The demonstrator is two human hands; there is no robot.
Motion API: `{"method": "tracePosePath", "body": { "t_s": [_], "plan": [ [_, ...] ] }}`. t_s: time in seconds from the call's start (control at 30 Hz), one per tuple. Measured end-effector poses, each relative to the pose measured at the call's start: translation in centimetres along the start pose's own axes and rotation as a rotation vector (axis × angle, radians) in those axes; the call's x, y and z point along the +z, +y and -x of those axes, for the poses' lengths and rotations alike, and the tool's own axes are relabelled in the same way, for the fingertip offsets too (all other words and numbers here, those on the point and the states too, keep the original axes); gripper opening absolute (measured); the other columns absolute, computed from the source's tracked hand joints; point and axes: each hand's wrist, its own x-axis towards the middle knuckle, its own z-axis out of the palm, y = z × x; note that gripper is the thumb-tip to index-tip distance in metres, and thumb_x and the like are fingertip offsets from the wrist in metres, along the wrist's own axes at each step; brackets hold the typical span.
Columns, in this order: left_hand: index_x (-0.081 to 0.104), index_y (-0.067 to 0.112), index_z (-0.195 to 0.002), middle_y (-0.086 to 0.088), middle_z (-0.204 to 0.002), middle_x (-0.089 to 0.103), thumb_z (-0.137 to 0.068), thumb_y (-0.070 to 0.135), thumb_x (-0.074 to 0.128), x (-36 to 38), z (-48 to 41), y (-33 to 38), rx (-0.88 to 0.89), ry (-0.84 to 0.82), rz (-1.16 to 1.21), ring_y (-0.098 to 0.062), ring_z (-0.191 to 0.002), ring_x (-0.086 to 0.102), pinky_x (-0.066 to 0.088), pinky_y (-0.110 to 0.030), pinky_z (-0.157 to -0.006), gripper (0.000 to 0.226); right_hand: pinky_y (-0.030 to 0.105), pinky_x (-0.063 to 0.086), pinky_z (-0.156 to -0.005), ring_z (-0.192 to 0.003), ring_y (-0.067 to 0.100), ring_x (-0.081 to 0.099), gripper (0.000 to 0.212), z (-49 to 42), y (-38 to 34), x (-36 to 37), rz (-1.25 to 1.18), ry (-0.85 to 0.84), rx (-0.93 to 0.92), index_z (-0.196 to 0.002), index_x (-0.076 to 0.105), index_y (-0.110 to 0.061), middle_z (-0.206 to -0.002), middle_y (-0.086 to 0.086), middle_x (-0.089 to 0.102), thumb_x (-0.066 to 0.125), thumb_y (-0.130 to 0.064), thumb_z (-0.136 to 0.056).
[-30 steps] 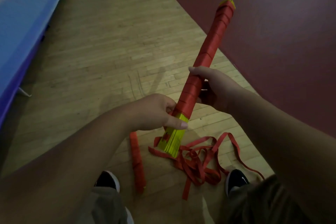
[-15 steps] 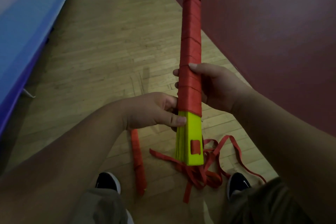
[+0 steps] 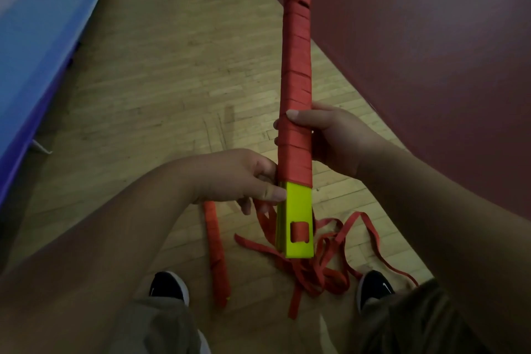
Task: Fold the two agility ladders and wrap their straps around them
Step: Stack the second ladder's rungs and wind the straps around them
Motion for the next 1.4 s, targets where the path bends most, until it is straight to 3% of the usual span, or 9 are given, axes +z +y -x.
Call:
{"method": "tracePosePath", "body": {
  "t_s": [0.23, 0.37, 0.47, 0.7, 0.9, 1.1, 1.2, 1.3, 1.4],
  "plan": [
    [0.081, 0.032, -0.107, 0.005, -0.088, 0.082, -0.097, 0.052, 0.077, 0.1, 0.2, 0.4, -0.142, 0.098, -0.259, -0.004, -0.081, 0.075, 0.056, -0.028, -0.072, 0.022, 0.05, 0.066, -0.094, -0.111, 0.027, 0.081, 0.038, -0.9, 1.8, -0.1, 0.146, 0.128, 0.004, -0.133, 0.07, -0.016, -0.12, 0.008, 0.083, 0.081, -0.025, -0.098],
    [0.082, 0.027, -0.096, 0.009, -0.08, 0.081, -0.091, 0.062, 0.079, 0.4, 0.1, 0.7, -0.194, 0.188, -0.318, -0.001, -0.075, 0.074, 0.057, -0.028, -0.077, 0.036, 0.049, 0.067, -0.093, -0.108, 0.023, 0.081, 0.038, -1.2, 2.2, -0.1, 0.242, 0.201, -0.014, -0.129, 0.071, -0.018, -0.12, 0.005, 0.082, 0.084, -0.029, -0.096],
    [0.081, 0.028, -0.096, 0.01, -0.076, 0.079, -0.092, 0.064, 0.077, 0.9, 0.0, 1.1, -0.227, 0.208, -0.41, 0.005, -0.066, 0.069, 0.049, -0.023, -0.066, 0.036, 0.048, 0.069, -0.089, -0.104, 0.023, 0.081, 0.037, -1.3, 2.4, 0.2, 0.268, 0.259, -0.035, -0.128, 0.07, -0.018, -0.118, 0.006, 0.08, 0.085, -0.029, -0.096],
    [0.078, 0.019, -0.094, -0.004, -0.092, 0.077, -0.073, 0.089, 0.073, 3.0, -0.5, 2.2, -0.309, 0.379, -0.523, -0.022, -0.087, 0.075, 0.062, -0.042, -0.08, 0.072, 0.048, 0.07, -0.085, -0.099, 0.021, 0.081, 0.043, -1.5, 2.6, 1.0, 0.299, 0.371, -0.084, -0.128, 0.067, -0.02, -0.116, 0.004, 0.078, 0.087, -0.038, -0.094],
    [0.072, 0.023, -0.092, 0.001, -0.082, 0.072, -0.072, 0.078, 0.083, 4.4, -2.2, 2.5, -0.417, 0.536, -0.496, -0.019, -0.076, 0.071, 0.06, -0.037, -0.072, 0.06, 0.045, 0.07, -0.084, -0.1, 0.019, 0.078, 0.045, -1.2, 2.5, 1.9, 0.315, 0.462, -0.133, -0.127, 0.063, -0.023, -0.115, 0.0, 0.074, 0.086, -0.043, -0.094],
    [0.076, 0.028, -0.094, 0.004, -0.087, 0.076, -0.076, 0.062, 0.091, 2.9, -0.6, 2.3, -0.196, 0.519, -0.268, -0.013, -0.08, 0.074, 0.06, -0.034, -0.07, 0.042, 0.045, 0.066, -0.089, -0.11, 0.027, 0.075, 0.053, -0.8, 1.1, 0.9, -0.09, 0.306, -0.045, -0.138, 0.059, -0.02, -0.127, 0.007, 0.07, 0.081, -0.043, -0.096],
    [0.081, 0.033, -0.104, 0.01, -0.093, 0.08, -0.078, 0.06, 0.091, 1.8, 0.2, 1.8, -0.084, 0.374, -0.076, -0.007, -0.088, 0.076, 0.061, -0.035, -0.085, 0.039, 0.043, 0.058, -0.085, -0.097, 0.025, 0.068, 0.05, -0.6, 0.7, 0.3, -0.219, 0.238, -0.017, -0.141, 0.058, -0.013, -0.114, 0.006, 0.068, 0.076, -0.035, -0.098],
    [0.083, 0.034, -0.1, 0.005, -0.09, 0.078, -0.075, 0.063, 0.09, 1.0, 0.9, 1.3, 0.023, 0.265, 0.015, -0.011, -0.083, 0.072, 0.058, -0.039, -0.082, 0.039, 0.032, 0.059, -0.069, -0.08, 0.015, 0.067, 0.045, 0.1, 0.2, 0.4, -0.254, 0.101, 0.017, -0.138, 0.06, -0.009, -0.099, 0.0, 0.075, 0.069, -0.034, -0.102],
    [0.083, 0.024, -0.108, -0.002, -0.096, 0.079, -0.087, 0.046, 0.088, 0.6, 1.8, 1.3, 0.133, 0.171, 0.126, -0.015, -0.084, 0.069, 0.055, -0.04, -0.081, 0.031, 0.037, 0.063, -0.078, -0.086, 0.016, 0.069, 0.055, 0.6, -0.6, 0.1, -0.297, -0.118, 0.013, -0.148, 0.055, -0.003, -0.124, 0.007, 0.077, 0.063, -0.034, -0.103]
  ]
}}
